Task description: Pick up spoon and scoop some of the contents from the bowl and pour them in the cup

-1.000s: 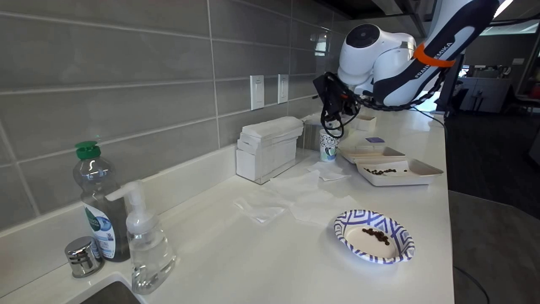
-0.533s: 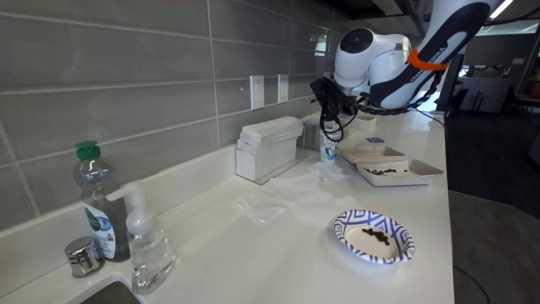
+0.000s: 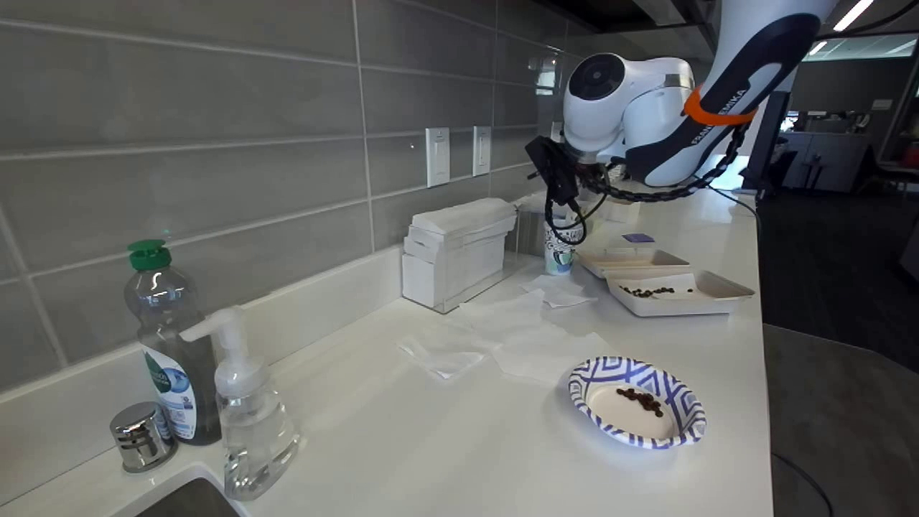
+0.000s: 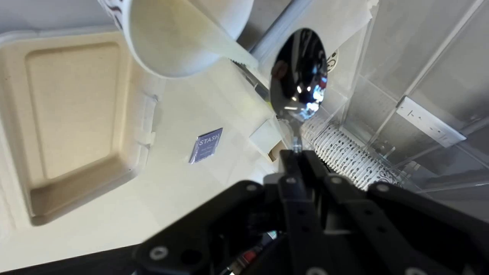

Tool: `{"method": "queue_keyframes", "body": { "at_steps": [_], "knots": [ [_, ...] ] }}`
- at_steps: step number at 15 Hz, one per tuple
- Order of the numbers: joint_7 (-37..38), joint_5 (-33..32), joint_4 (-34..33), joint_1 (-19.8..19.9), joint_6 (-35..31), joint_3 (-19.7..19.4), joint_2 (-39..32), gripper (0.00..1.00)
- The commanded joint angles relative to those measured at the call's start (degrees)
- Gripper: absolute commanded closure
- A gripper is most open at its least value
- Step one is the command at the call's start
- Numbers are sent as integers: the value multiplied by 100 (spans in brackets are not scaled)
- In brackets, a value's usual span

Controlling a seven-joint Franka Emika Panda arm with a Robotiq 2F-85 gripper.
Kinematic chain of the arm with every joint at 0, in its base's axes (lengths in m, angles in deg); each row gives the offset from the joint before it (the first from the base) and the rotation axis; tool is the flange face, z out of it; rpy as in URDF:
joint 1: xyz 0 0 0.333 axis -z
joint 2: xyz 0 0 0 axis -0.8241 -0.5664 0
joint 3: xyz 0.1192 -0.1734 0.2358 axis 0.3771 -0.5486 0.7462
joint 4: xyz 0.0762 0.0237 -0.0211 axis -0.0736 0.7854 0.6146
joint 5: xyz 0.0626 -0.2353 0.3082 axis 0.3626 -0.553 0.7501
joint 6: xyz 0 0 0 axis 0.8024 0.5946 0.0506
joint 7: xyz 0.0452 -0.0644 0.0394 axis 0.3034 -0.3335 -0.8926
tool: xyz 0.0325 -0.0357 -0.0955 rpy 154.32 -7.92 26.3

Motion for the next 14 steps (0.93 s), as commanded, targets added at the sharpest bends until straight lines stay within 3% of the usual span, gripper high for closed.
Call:
{"method": "queue_keyframes", "body": {
  "at_steps": [1,5,7,9,14],
  "knots": [
    [288,285,-47,-544,-195,-694,-588,98],
    [290,576,62,-934,-278,-1121,-967,98],
    [290,577,181,-987,-279,-1115,-933,98],
    [205,289,348,-755,-175,-738,-397,98],
    [-28,-26,806,-533,-400,-673,398,98]
  ]
}}
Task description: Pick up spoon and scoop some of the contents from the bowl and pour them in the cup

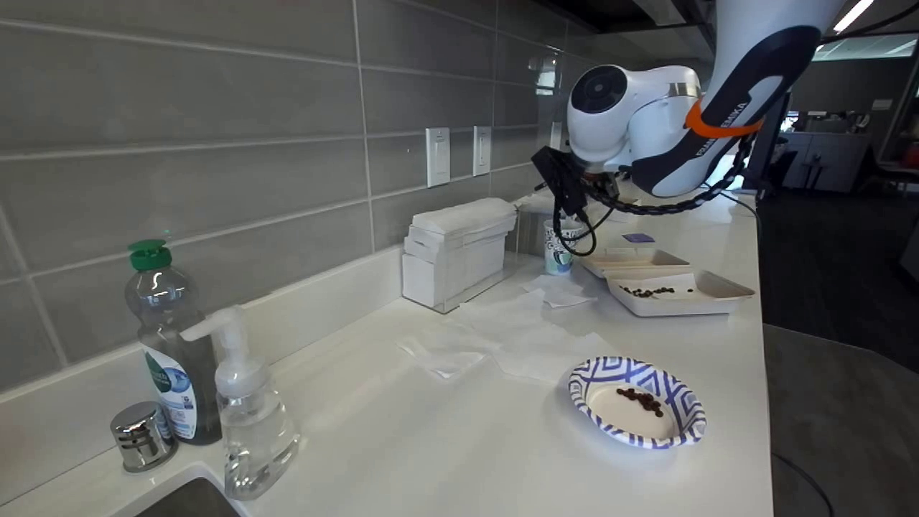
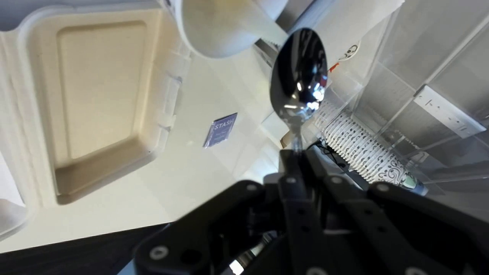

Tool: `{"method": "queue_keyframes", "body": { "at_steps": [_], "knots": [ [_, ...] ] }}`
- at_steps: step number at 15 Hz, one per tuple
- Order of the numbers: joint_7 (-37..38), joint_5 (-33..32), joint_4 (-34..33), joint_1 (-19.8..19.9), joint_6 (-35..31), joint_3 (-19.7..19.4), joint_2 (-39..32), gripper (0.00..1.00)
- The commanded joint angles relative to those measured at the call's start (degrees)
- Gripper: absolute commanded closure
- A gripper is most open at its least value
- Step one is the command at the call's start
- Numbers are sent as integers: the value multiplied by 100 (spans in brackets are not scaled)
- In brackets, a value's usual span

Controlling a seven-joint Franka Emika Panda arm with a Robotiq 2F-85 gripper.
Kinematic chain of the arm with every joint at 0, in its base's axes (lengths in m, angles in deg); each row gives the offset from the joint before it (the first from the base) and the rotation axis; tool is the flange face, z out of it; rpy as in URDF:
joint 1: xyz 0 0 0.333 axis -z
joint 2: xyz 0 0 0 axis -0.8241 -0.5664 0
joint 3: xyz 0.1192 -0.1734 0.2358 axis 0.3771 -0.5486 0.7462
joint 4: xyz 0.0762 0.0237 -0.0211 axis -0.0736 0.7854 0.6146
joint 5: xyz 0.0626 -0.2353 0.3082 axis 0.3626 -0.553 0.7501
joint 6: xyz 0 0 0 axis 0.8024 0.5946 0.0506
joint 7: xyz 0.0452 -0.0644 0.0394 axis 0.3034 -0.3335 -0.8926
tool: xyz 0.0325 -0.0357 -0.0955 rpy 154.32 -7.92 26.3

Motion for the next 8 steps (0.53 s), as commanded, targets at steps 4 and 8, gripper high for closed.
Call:
{"method": "queue_keyframes", "body": {
  "at_steps": [4,8],
  "knots": [
    [69,-561,600,493,-544,233,1348,98],
    [-409,-411,979,441,-1307,83,1883,98]
  ]
}}
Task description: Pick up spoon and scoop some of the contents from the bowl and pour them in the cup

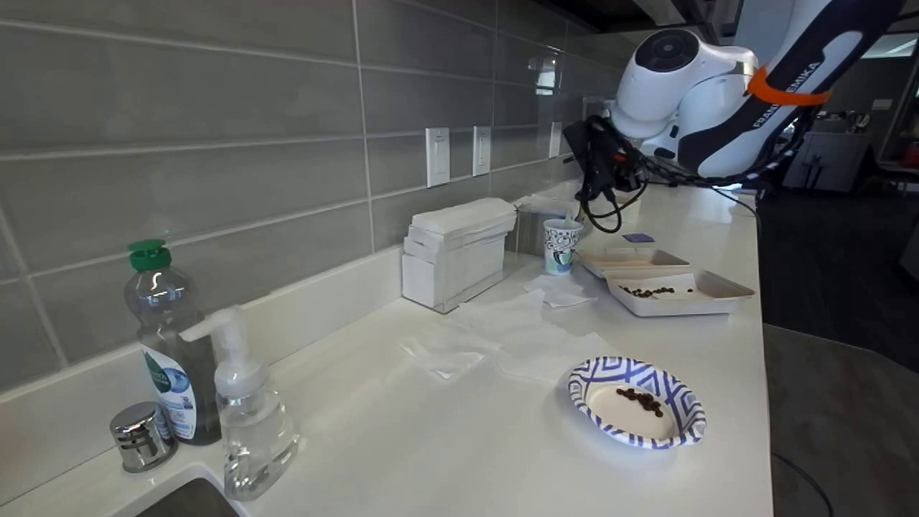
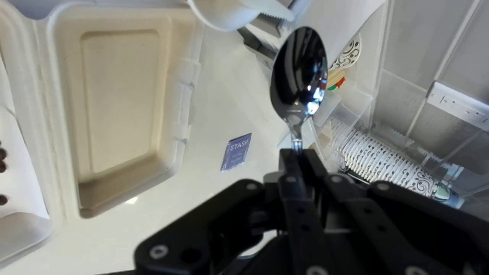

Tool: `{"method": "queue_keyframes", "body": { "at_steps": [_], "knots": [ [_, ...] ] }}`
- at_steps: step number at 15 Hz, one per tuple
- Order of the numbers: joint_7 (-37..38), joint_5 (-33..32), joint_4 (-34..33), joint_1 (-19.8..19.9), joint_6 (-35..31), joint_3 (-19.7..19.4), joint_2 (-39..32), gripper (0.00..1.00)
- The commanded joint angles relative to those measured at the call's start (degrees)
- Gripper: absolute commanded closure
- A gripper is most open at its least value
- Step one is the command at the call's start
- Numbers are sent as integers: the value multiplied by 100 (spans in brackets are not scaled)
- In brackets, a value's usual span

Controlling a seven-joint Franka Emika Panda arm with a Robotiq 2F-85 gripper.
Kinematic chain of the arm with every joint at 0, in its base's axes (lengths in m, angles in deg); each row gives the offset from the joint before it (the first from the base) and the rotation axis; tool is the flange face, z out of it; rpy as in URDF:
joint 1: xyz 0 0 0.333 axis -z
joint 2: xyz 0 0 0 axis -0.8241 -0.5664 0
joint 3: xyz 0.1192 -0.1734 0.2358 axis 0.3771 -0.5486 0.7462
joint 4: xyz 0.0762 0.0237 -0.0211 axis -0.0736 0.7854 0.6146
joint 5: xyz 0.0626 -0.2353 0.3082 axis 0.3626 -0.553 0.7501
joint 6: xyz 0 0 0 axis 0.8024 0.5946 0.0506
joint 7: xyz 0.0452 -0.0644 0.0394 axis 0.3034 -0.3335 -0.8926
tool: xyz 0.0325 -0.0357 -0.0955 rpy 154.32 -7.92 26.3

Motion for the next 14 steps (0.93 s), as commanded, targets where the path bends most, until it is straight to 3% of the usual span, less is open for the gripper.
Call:
{"method": "queue_keyframes", "body": {
  "at_steps": [1,8,11,14],
  "knots": [
    [-519,-102,497,60,-655,125,852,98],
    [-2280,192,1367,238,-977,1086,1844,98],
    [-3272,741,1893,302,-1047,1567,2174,98],
    [-4472,1754,2477,148,-1031,1923,2466,98]
  ]
}}
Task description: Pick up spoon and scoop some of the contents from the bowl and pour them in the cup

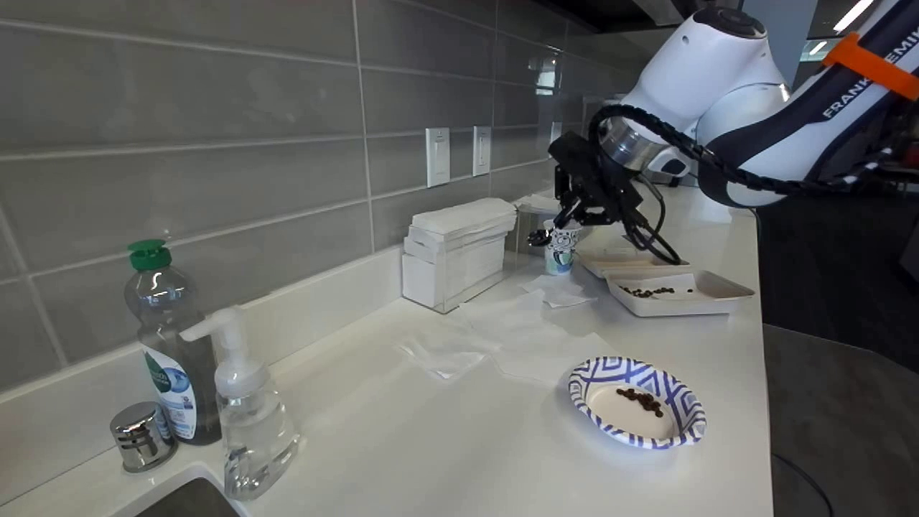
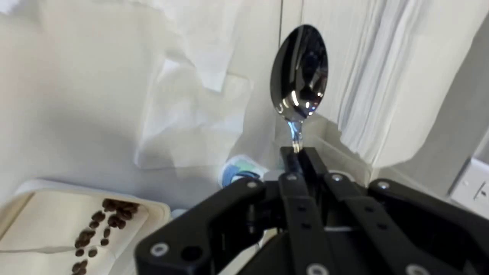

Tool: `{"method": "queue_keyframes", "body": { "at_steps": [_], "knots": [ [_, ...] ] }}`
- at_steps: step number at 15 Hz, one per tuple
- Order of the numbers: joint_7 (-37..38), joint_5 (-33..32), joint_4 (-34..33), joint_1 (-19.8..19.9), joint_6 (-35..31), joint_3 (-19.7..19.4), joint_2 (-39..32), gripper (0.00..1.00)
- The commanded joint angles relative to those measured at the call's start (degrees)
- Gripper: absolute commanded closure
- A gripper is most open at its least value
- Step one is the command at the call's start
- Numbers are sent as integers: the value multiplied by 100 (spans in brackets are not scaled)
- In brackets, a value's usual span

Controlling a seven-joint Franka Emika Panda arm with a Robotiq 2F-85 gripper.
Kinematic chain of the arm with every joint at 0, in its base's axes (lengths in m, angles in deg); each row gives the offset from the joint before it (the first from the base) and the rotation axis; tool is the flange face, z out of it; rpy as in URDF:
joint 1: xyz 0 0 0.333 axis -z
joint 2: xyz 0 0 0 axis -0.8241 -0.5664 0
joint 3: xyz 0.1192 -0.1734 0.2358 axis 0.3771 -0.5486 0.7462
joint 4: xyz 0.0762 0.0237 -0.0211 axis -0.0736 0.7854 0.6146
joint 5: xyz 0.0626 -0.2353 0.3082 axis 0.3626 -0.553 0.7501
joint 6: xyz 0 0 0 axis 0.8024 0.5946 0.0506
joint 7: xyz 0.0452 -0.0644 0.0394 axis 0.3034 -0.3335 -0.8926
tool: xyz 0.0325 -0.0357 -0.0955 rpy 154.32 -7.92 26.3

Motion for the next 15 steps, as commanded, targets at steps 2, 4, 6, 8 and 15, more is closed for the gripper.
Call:
{"method": "queue_keyframes", "body": {
  "at_steps": [2,4,6,8,15],
  "knots": [
    [-1926,1597,1060,849,17,1585,733,98],
    [-2727,2514,1353,-254,147,963,893,98],
    [-3558,3330,1484,-1107,714,499,1339,98],
    [-4352,3936,1274,-2018,1616,-347,1754,98],
    [-6363,5858,-217,-3701,3078,-2795,1226,98]
  ]
}}
